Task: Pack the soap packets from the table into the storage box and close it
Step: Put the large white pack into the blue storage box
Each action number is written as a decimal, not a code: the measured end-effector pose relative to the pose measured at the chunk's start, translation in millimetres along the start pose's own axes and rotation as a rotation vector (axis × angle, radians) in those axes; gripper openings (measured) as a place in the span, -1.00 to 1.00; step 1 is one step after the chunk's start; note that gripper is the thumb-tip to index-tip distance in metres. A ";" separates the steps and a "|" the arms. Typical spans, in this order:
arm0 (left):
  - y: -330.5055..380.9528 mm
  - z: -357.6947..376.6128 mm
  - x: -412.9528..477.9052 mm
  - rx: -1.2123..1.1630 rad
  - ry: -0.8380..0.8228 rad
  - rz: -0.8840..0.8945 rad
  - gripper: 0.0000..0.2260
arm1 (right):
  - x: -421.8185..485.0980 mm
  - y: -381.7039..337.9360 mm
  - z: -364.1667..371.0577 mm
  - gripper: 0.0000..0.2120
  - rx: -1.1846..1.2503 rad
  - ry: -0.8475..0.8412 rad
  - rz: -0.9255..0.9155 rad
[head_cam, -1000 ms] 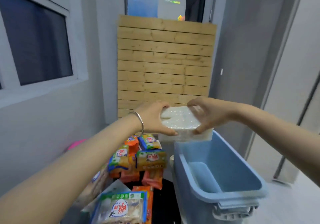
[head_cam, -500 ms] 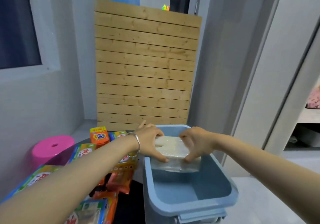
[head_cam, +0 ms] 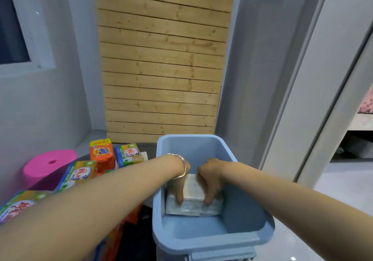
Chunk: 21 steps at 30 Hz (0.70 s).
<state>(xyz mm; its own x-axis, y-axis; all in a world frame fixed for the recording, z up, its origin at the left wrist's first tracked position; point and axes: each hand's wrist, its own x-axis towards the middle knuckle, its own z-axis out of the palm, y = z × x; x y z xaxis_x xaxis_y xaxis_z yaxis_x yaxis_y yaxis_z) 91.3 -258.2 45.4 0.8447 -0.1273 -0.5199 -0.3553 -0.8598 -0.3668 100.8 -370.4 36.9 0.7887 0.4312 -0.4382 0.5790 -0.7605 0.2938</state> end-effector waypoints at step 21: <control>-41.7 50.7 -22.3 -1.748 0.504 -0.039 -0.42 | 18.2 -21.7 2.7 0.10 0.166 0.004 -0.031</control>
<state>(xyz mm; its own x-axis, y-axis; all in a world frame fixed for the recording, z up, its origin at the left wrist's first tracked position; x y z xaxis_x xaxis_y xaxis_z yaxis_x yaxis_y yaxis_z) 67.0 -194.5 33.2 0.9858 0.0682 -0.1533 0.1667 -0.2954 0.9407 102.0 -347.3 20.3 0.7722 0.4574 -0.4410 0.5612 -0.8164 0.1359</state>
